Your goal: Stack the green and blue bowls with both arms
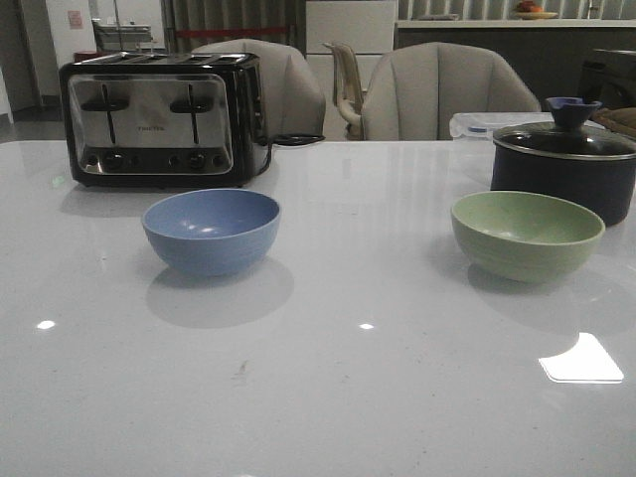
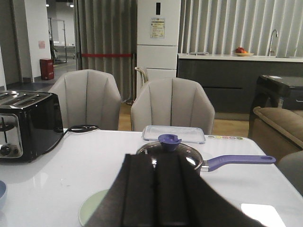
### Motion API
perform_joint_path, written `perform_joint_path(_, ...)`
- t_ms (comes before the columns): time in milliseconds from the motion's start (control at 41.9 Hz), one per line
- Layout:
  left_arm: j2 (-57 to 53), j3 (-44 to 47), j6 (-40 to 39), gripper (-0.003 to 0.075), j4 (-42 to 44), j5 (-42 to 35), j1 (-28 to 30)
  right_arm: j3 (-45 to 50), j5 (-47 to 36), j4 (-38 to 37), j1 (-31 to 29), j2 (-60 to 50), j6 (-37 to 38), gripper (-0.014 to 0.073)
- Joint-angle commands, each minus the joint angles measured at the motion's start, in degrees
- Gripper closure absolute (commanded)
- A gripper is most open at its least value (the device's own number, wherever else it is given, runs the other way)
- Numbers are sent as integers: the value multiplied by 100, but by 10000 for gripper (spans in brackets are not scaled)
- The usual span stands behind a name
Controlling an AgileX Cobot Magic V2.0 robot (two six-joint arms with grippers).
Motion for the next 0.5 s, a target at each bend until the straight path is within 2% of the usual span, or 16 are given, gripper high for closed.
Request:
perform_joint_path(0,535,-853,-44,619,-77,208,5,-817,182,-73,-33,568,-17,551)
perform_joint_path(143,1290,-1868,-44,619,-90,1320,5,-1557,1046,-73,-33,1366,-17,551)
perform_joint_path(239,1729,-2178,-44,619,-90,1968,5,-1713,1414,-73,-33,1804,-17,551)
perform_joint_path(478,2474,-1984,-44,619,-90,2215,5,-1577,1797,-73,-33,2813,-17,551)
